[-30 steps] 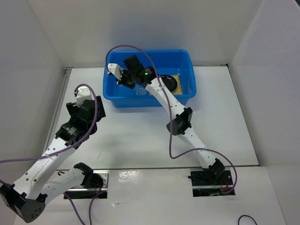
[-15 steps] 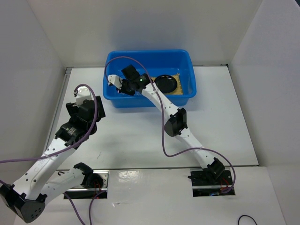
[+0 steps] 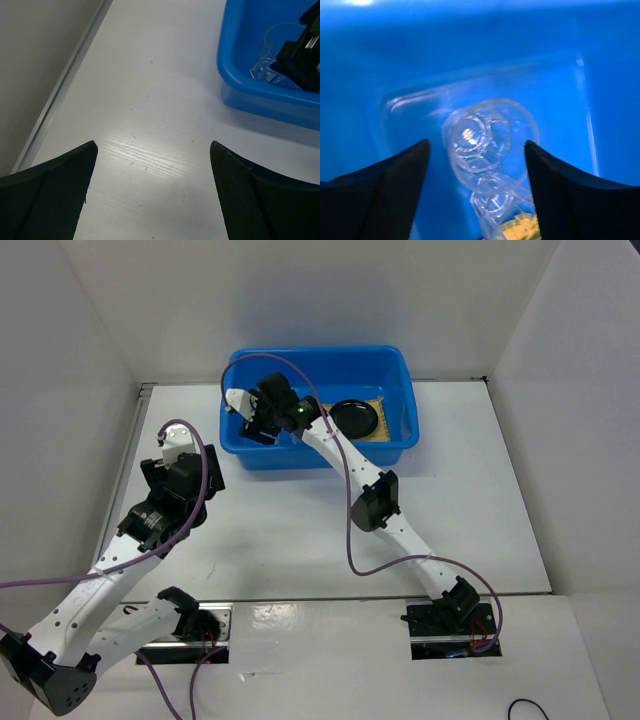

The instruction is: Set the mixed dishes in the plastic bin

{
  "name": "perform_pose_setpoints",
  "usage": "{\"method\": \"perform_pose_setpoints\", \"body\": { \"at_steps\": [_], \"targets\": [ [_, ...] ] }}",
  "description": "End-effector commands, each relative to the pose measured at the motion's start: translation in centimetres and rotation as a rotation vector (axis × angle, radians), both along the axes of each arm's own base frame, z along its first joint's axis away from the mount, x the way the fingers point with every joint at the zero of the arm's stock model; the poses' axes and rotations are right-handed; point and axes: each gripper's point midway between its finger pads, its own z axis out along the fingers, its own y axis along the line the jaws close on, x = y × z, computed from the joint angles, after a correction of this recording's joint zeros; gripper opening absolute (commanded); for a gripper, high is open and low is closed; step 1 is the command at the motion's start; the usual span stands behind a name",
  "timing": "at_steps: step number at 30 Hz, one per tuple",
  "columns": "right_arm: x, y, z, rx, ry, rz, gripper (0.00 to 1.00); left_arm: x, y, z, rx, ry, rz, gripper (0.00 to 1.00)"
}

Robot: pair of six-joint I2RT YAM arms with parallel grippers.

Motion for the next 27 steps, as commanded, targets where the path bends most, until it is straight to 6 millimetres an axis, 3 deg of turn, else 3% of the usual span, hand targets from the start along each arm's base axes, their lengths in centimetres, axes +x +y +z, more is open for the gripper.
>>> {"method": "perform_pose_setpoints", "body": {
  "at_steps": [1, 3, 4, 7, 10, 12, 13, 14, 15, 16, 17, 18, 19, 20, 21, 22, 23, 24, 25, 26, 27],
  "targets": [
    [-0.9, 1.3, 15.4, 0.277, -0.190, -0.007, 0.82, 0.2, 0.5, 1.2, -0.012, -0.043, 0.039, 0.99],
    [-0.7, 0.4, 19.5, 0.352, -0.240, -0.044, 0.91, 0.2, 0.5, 1.2, -0.012, -0.043, 0.039, 0.99],
    [-0.8, -1.2, 23.2, 0.402, -0.278, -0.072, 0.92, 0.2, 0.5, 1.2, -0.012, -0.043, 0.039, 0.99],
    [-1.2, -5.7, 28.2, 0.428, -0.315, -0.127, 0.99, 0.2, 0.4, 1.1, -0.016, -0.041, 0.031, 0.99],
    [-1.1, -10.5, 27.0, 0.323, -0.251, -0.186, 0.99, 0.4, 0.0, 1.2, -0.030, -0.044, 0.014, 0.99],
    [-2.5, -14.0, 26.5, 0.273, -0.162, -0.206, 0.99, 0.4, 0.0, 1.5, -0.039, -0.060, 0.014, 0.99],
    [-1.9, -16.9, 26.3, 0.252, -0.139, -0.252, 0.99, 0.2, 0.1, 1.8, -0.044, -0.069, 0.014, 0.99],
    [-3.2, -19.1, 25.7, 0.212, -0.079, -0.274, 0.99, 0.3, -0.1, 1.7, -0.048, -0.067, 0.006, 0.99],
    [-3.2, -20.9, 25.9, 0.209, -0.063, -0.312, 0.99, 0.1, 0.1, 2.0, -0.045, -0.076, 0.002, 0.99],
    [-2.0, -24.2, 24.8, 0.218, 0.002, -0.385, 0.99, 0.0, -0.1, 2.2, -0.058, -0.090, -0.006, 0.99],
    [-3.1, -26.3, 26.8, 0.237, -0.010, -0.403, 0.99, 0.0, 0.0, 2.2, -0.050, -0.087, -0.009, 0.99],
    [-3.2, -28.1, 26.7, 0.236, 0.015, -0.425, 0.99, 0.0, -0.2, 2.1, -0.055, -0.084, -0.020, 0.99],
    [-3.3, -29.4, 24.7, 0.217, 0.093, -0.440, 0.99, 0.1, -0.4, 2.0, -0.060, -0.081, -0.031, 0.99],
    [-4.3, -32.6, 26.3, 0.225, 0.067, -0.475, 0.99, 0.1, -0.4, 2.0, -0.060, -0.081, -0.031, 0.99],
    [-5.0, -34.0, 26.1, 0.224, 0.088, -0.485, 0.99, 0.1, -0.6, 2.0, -0.065, -0.078, -0.040, 0.99],
    [-6.0, -34.7, 23.7, 0.223, 0.189, -0.468, 0.99, 0.2, -0.6, 2.1, -0.061, -0.083, -0.043, 0.99],
    [-6.6, -37.5, 23.3, 0.237, 0.211, -0.510, 0.99, 0.1, -0.7, 2.3, -0.070, -0.091, -0.051, 0.99],
    [-8.8, -38.6, 24.9, 0.248, 0.175, -0.499, 0.99, -0.2, -0.6, 2.8, -0.079, -0.109, -0.052, 0.99],
    [-9.8, -39.1, 22.3, 0.252, 0.259, -0.501, 0.99, -0.4, -0.5, 3.1, -0.084, -0.120, -0.052, 0.99],
    [-10.4, -41.0, 21.8, 0.263, 0.267, -0.548, 0.99, -0.6, -0.4, 3.0, -0.087, -0.125, -0.052, 0.99],
    [-12.2, -41.7, 20.8, 0.258, 0.269, -0.565, 0.99, -1.0, -0.3, 3.9, -0.103, -0.158, -0.067, 0.99]
  ]
}}
